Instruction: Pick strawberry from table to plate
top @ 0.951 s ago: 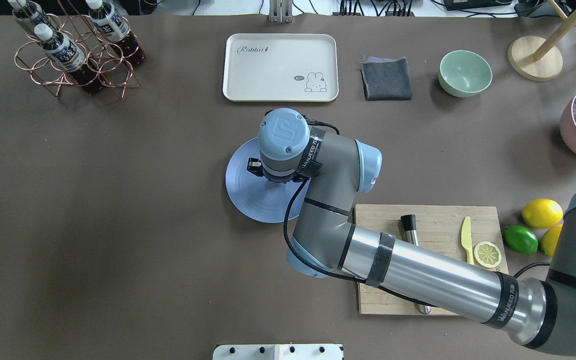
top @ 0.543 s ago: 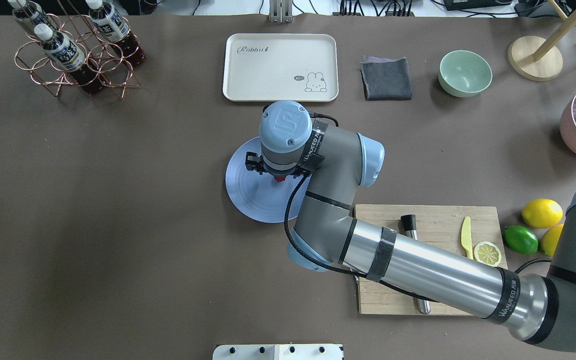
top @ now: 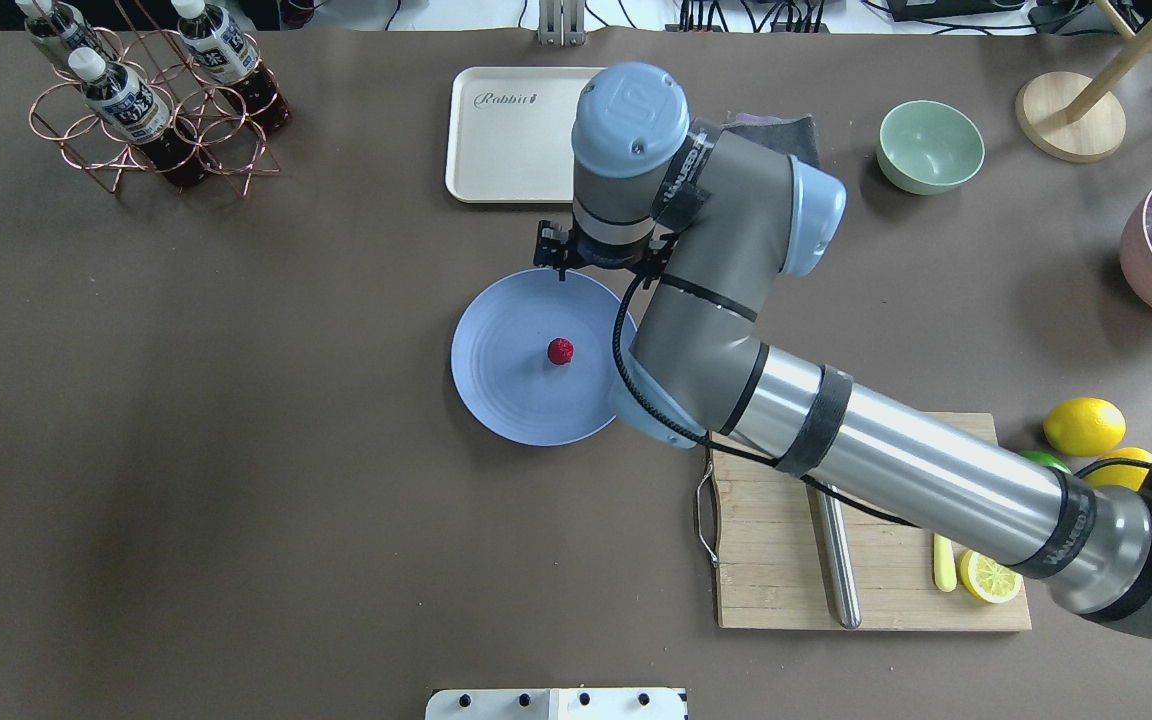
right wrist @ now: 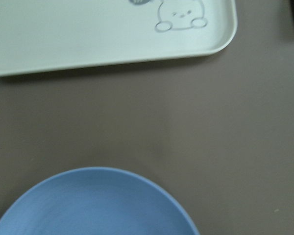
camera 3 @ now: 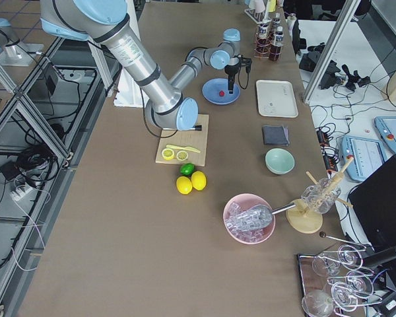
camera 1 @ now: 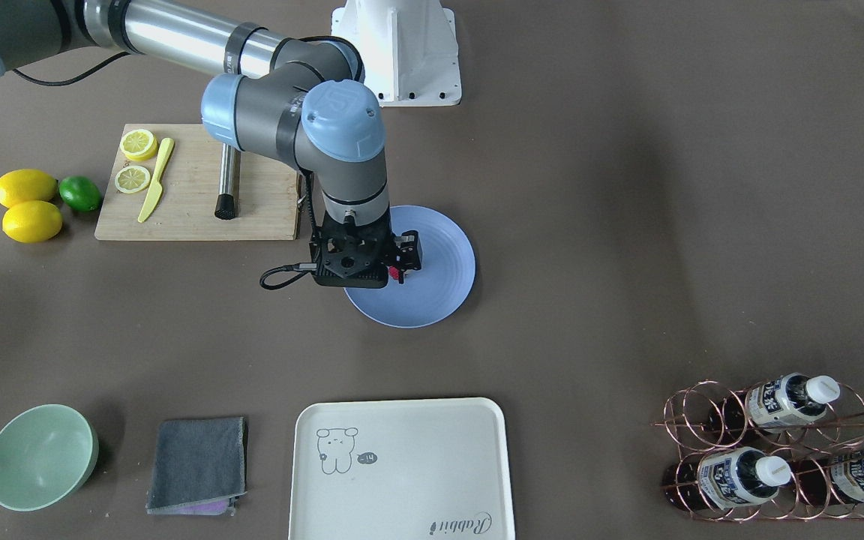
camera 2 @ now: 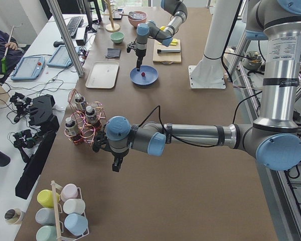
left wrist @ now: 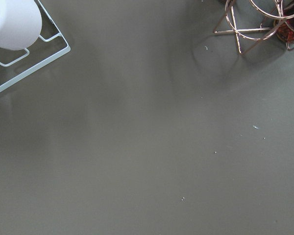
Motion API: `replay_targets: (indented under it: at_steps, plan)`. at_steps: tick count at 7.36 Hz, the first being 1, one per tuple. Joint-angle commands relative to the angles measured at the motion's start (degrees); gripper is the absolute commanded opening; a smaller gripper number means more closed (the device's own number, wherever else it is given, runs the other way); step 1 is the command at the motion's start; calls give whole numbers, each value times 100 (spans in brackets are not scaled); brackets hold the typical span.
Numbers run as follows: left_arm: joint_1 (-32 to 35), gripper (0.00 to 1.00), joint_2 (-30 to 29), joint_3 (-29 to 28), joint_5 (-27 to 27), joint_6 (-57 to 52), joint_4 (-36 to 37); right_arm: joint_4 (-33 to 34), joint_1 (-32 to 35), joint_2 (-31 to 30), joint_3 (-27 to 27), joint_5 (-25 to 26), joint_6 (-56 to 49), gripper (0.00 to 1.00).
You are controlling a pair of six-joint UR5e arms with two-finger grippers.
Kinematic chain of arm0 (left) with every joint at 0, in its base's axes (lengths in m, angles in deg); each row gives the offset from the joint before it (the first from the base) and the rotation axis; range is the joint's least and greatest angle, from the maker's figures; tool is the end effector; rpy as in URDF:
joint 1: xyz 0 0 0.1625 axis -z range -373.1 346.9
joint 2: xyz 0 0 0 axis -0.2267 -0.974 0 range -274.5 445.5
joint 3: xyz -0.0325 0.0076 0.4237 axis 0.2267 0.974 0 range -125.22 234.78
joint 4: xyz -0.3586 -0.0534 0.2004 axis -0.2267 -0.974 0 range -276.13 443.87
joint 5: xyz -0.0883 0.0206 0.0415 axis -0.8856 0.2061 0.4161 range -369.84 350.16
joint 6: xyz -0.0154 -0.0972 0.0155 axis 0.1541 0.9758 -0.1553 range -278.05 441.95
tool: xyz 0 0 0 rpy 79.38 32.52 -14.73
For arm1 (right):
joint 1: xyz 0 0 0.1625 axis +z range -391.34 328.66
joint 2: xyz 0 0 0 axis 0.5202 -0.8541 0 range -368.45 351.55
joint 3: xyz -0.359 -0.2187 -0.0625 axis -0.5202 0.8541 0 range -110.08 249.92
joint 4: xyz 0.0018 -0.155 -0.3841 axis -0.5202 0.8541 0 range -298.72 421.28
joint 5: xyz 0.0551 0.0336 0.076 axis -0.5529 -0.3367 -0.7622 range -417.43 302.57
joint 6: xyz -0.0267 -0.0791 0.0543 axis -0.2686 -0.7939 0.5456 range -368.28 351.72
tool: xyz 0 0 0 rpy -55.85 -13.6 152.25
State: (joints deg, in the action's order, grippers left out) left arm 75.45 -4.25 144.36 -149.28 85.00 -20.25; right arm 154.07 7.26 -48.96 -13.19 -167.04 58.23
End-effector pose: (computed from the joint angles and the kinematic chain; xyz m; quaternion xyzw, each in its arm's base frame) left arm -0.0448 -0.5037 0.6318 0.0899 0.4192 0.0363 0.9027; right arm -0.5226 -0.5450 0.1813 0.0359 -0.3701 0.0644 0.9261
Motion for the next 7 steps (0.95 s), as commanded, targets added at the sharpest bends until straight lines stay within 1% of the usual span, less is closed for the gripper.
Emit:
replay_targets:
  at_steps: [1,2,3,4,5,6,7]
  plan:
    - [135,98,63,-11,22,-7,5,1221,1170,-420,-521,-437,-1991,100]
    - [162,98,107,-2,22,-15,-12,1277,1802,-875,-766,-743,-2898,100]
    - [189,98,124,7,13,-7,-4,1286,2287,-1523,-1177,-859,-3881,100]
    - [189,98,116,7,5,-7,-4,1295,2770,-2069,-1460,-1139,-4604,100]
    - [189,98,90,7,5,-15,-4,1286,3141,-2640,-1689,-1272,-5412,100]
    - [189,98,81,7,-4,-15,-4,1286,3614,-3107,-1822,-1300,-6177,100]
    - [189,98,107,33,-22,-24,-4,1286,4054,-3477,-1780,-1674,-6794,100]
